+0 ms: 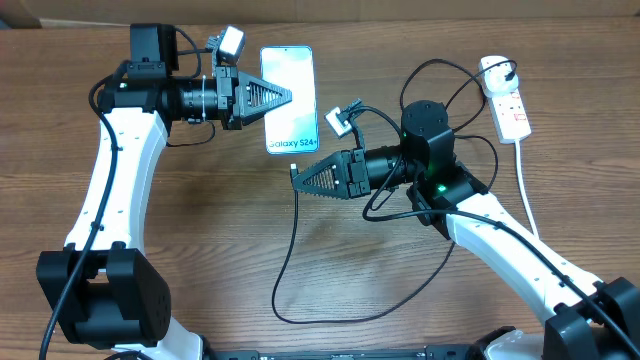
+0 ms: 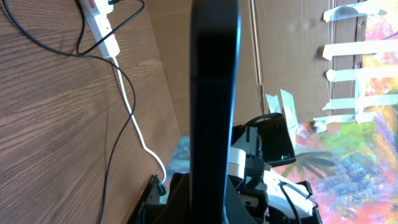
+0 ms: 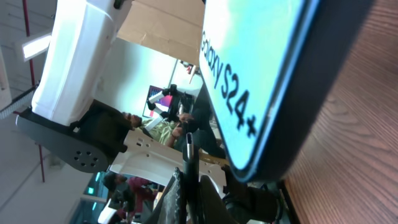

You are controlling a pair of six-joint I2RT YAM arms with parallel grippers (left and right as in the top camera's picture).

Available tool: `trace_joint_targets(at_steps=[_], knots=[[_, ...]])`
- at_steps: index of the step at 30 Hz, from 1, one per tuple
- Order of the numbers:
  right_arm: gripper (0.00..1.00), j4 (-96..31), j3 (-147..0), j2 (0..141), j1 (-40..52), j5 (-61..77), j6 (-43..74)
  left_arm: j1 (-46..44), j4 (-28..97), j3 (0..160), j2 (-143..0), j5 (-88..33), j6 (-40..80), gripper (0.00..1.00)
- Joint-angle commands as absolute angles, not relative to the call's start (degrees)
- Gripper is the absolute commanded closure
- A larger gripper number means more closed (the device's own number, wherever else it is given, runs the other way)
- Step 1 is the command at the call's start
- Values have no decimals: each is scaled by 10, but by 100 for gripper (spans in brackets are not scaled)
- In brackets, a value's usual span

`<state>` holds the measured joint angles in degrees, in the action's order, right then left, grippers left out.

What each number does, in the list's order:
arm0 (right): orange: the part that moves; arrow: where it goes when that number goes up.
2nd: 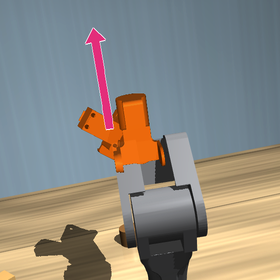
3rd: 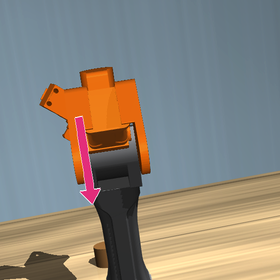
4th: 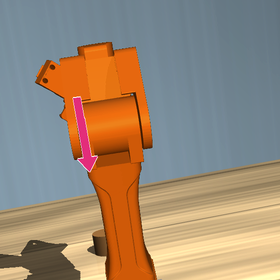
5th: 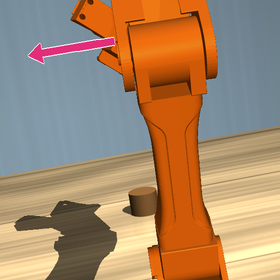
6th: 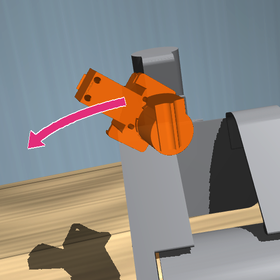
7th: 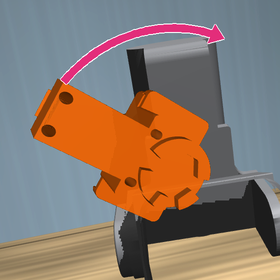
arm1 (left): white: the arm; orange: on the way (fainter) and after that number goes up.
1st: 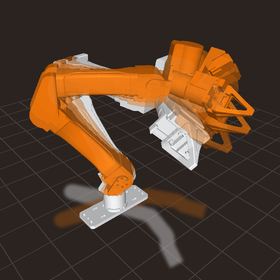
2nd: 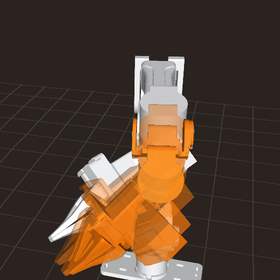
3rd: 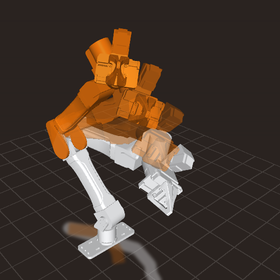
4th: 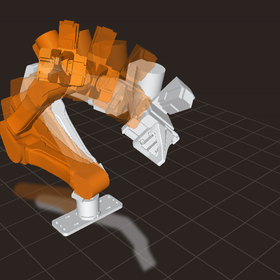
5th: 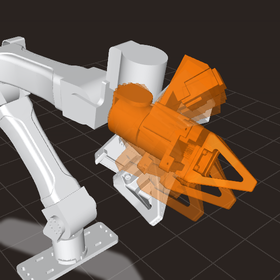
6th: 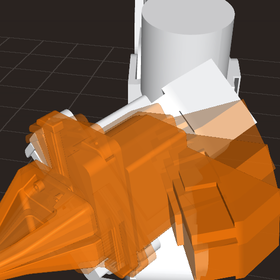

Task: Plug charger to phone and switch on socket
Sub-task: 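Bring the plug up to the phone's bottom port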

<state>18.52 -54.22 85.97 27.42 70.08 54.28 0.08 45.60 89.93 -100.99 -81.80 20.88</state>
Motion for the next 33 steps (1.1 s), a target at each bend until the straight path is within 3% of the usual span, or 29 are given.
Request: trace_joint_targets(at_steps=[1,33], knots=[[96,186,-552,852,272,699,557,1,454,901,-1008,-836,211,96],[96,187,-552,852,272,660,575,0,469,901,-1008,-861,219,96]])
